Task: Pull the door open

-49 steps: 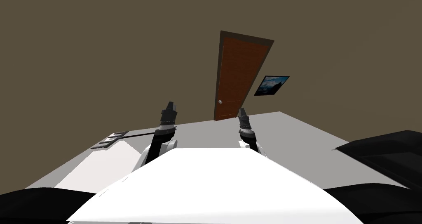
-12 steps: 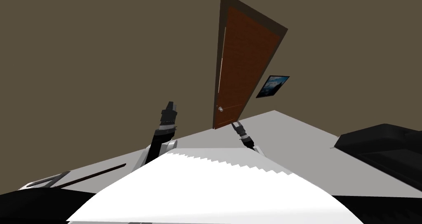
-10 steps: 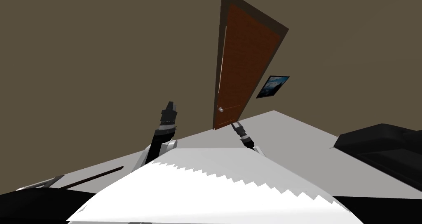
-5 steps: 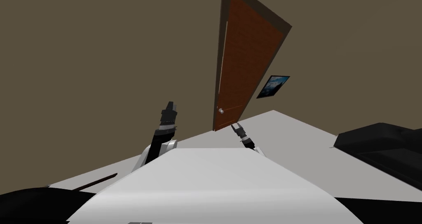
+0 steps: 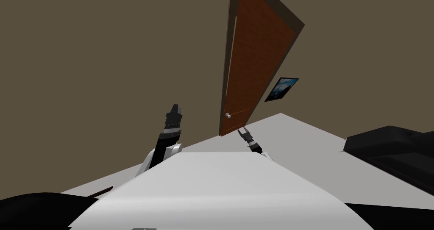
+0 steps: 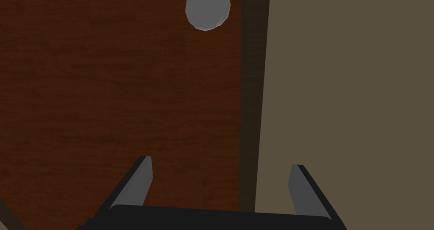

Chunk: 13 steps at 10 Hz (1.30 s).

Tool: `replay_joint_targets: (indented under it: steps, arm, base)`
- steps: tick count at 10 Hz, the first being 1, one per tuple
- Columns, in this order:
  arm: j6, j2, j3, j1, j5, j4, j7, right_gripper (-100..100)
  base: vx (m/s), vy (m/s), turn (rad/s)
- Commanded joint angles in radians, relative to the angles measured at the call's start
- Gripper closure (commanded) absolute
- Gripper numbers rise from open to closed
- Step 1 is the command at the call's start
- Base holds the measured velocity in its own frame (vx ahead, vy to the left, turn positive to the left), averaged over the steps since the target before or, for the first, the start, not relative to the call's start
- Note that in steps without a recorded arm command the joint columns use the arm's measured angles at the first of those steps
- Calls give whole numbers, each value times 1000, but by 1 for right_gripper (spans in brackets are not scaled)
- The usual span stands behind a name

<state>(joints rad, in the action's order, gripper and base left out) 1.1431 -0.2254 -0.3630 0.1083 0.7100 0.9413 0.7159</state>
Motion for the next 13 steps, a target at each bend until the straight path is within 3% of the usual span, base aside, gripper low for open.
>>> replay_joint_targets:
  steps: [1, 10, 13]
  arm:
    - [16, -5, -11, -11, 15, -37, 17, -100]
    - [83, -27, -63, -65, 96, -213, 97, -100]
    - [114, -37, -87, -90, 132, -293, 133, -100]
  base:
    - [94, 23, -38]
    - [105, 32, -28]
    - [142, 64, -39]
